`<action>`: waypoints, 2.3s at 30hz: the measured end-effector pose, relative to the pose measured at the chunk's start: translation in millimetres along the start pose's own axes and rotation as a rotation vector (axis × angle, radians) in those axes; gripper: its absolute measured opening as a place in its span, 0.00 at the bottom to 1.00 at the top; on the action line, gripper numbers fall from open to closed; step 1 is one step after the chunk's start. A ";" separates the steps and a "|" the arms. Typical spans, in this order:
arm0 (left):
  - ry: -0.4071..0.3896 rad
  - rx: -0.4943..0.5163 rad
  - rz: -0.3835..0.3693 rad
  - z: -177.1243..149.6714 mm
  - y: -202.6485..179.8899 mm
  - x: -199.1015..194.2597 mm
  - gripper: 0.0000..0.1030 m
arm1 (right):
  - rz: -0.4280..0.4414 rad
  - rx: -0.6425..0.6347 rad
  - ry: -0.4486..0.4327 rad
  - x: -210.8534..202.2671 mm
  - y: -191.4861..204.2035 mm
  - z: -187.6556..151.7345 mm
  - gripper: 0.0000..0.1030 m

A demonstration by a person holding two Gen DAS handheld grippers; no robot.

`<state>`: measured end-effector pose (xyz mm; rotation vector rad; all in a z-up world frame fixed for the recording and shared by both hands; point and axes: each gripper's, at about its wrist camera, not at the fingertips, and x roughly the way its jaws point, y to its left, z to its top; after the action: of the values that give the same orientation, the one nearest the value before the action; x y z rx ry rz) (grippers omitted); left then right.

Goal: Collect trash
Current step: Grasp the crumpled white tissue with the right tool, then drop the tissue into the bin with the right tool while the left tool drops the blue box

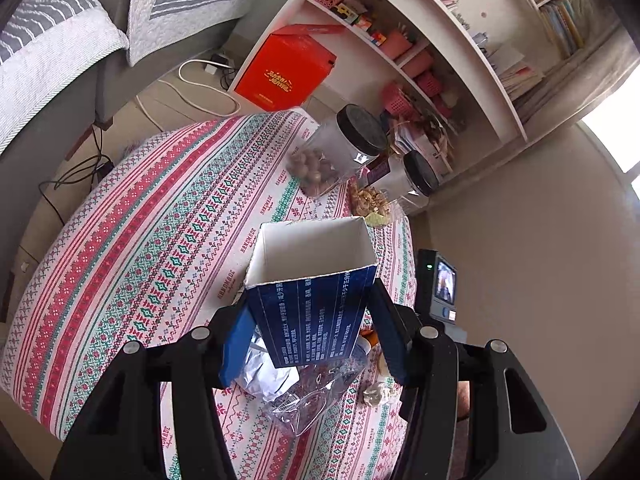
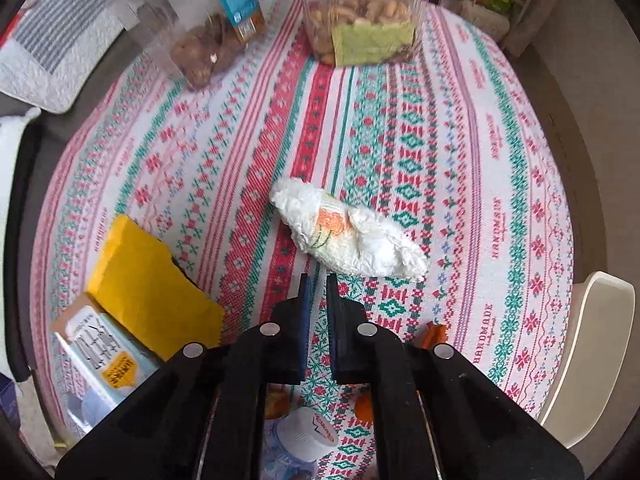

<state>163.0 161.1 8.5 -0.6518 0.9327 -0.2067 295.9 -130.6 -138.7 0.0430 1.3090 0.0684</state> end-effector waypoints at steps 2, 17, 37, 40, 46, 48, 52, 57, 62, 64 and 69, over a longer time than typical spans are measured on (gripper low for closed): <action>0.000 -0.001 0.000 -0.1 -0.9 1.2 0.53 | 0.003 -0.009 -0.030 -10.8 -0.6 -2.6 0.03; 0.004 -0.004 0.017 1.7 4.7 0.2 0.53 | -0.210 -0.260 -0.017 19.7 24.6 26.7 0.61; -0.015 -0.003 0.013 3.0 3.9 -1.7 0.53 | 0.038 -0.196 -0.242 -83.5 26.5 -29.5 0.44; -0.010 0.006 0.007 0.5 -0.8 0.0 0.53 | 0.071 -0.168 -0.299 -108.5 23.4 -39.7 0.44; -0.005 0.034 -0.009 -5.2 -13.0 4.6 0.53 | 0.110 -0.078 -0.392 -146.7 -13.1 -68.8 0.45; -0.002 0.044 -0.014 -8.4 -18.2 7.3 0.53 | 0.099 -0.031 -0.416 -151.3 -34.0 -78.1 0.45; -0.005 0.070 -0.019 -15.6 -32.1 15.7 0.53 | 0.070 0.078 -0.441 -154.0 -81.1 -91.1 0.45; -0.011 0.114 -0.020 -26.3 -53.7 27.9 0.53 | -0.010 0.200 -0.460 -160.8 -134.9 -104.5 0.45; -0.013 0.164 -0.038 -40.4 -80.1 39.0 0.53 | -0.099 0.302 -0.446 -160.6 -184.6 -112.7 0.46; -0.009 0.202 -0.053 -47.6 -97.5 41.5 0.53 | -0.121 0.343 -0.447 -161.9 -199.0 -117.2 0.47; -0.042 0.295 -0.100 -68.0 -139.9 42.5 0.53 | -0.152 0.448 -0.454 -171.3 -235.1 -128.0 0.57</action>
<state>149.0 2.8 35.3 -0.4278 0.8098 -0.4098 134.3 -378.7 -23.3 0.3225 0.8485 -0.3481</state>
